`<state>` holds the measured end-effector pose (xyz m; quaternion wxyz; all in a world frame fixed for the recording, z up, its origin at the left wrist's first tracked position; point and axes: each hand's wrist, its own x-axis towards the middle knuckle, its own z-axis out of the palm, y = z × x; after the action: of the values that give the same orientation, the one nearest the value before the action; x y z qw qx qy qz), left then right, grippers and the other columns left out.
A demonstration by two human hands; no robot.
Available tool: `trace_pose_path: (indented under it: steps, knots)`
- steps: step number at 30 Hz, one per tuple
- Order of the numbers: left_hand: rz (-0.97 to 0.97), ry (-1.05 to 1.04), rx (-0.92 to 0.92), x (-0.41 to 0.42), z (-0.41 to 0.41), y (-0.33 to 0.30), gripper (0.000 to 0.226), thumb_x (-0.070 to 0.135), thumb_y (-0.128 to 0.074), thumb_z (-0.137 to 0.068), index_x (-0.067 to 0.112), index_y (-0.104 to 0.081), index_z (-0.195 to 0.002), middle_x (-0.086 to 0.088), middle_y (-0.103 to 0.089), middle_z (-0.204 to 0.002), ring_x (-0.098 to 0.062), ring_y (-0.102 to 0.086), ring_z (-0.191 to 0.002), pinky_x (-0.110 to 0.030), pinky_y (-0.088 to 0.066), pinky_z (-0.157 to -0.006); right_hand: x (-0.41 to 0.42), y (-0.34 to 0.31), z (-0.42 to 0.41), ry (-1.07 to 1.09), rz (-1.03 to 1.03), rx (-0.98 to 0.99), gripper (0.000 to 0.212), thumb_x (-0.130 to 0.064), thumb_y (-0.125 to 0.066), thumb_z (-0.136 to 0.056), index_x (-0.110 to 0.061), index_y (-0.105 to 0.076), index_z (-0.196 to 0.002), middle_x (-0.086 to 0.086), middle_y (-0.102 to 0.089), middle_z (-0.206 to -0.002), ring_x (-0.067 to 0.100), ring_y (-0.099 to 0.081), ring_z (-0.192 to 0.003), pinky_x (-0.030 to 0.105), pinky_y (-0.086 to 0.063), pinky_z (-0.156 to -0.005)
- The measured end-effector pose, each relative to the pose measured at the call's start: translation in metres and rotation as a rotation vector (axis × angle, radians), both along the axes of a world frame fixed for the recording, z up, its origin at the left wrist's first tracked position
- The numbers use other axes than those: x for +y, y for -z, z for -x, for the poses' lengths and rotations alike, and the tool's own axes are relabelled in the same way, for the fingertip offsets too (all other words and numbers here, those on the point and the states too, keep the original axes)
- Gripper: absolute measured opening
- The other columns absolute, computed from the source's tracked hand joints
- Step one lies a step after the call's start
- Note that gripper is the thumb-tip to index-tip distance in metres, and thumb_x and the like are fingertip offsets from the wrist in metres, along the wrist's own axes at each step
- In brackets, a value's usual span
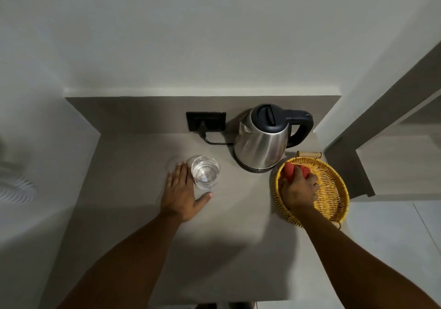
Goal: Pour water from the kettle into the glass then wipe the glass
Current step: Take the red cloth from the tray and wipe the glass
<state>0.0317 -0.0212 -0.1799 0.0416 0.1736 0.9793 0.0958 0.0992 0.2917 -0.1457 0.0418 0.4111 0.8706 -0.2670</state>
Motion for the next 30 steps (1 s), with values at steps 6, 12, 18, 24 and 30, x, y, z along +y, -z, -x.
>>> trace_pose_path:
  steps: [6,12,18,24,30]
  knots:
    - [-0.107,-0.033,-0.108,0.001,0.005,-0.007,0.127,0.092,-0.048,-0.059,0.015,-0.018,-0.155,-0.006,-0.022,-0.163,-0.024,-0.01,-0.153,-0.048,-0.012,-0.124,-0.024,-0.034,-0.012,0.013,-0.043,0.376,0.058,-0.033,-0.06,-0.091,-0.024,-0.036,-0.143,0.017,-0.038,-0.138,0.038,-0.037,-0.124,0.055,-0.037,-0.102]
    - [-0.777,-0.161,-0.167,0.024,0.016,-0.045,0.077,0.045,-0.094,-0.042,0.04,-0.055,-0.109,0.013,-0.069,-0.104,-0.01,-0.067,-0.098,-0.042,-0.057,-0.088,-0.115,-0.017,-0.027,-0.446,-0.062,0.291,0.058,-0.044,-0.055,-0.09,-0.033,-0.033,-0.143,0.013,-0.03,-0.146,0.034,-0.031,-0.129,0.054,-0.033,-0.107]
    - [-0.799,-0.258,-0.241,0.022,0.022,-0.043,0.08,0.04,-0.094,-0.044,0.028,-0.061,-0.116,0.007,-0.07,-0.113,-0.012,-0.067,-0.103,-0.042,-0.057,-0.092,-0.129,0.022,-0.032,-0.627,-0.113,0.123,0.062,-0.061,-0.037,-0.09,-0.035,-0.028,-0.146,0.016,-0.023,-0.156,0.04,-0.022,-0.14,0.057,-0.023,-0.112]
    - [-0.764,-0.281,-0.095,-0.013,0.031,-0.071,0.072,0.033,-0.095,-0.047,0.028,-0.063,-0.112,0.008,-0.071,-0.109,-0.01,-0.068,-0.1,-0.035,-0.057,-0.091,-0.192,0.028,-0.004,-0.896,-0.057,0.175,0.056,-0.054,-0.035,-0.095,-0.038,-0.026,-0.148,0.017,-0.018,-0.158,0.041,-0.013,-0.144,0.055,0.002,-0.114]
    - [-0.771,-0.287,-0.041,-0.037,0.036,-0.091,0.068,0.024,-0.097,-0.051,0.027,-0.063,-0.111,0.021,-0.065,-0.101,0.009,-0.062,-0.089,0.0,-0.043,-0.077,-0.164,0.032,0.063,-0.794,-0.149,0.195,0.051,-0.045,-0.04,-0.093,-0.031,-0.038,-0.143,0.022,-0.031,-0.15,0.042,-0.027,-0.134,0.052,-0.02,-0.113]
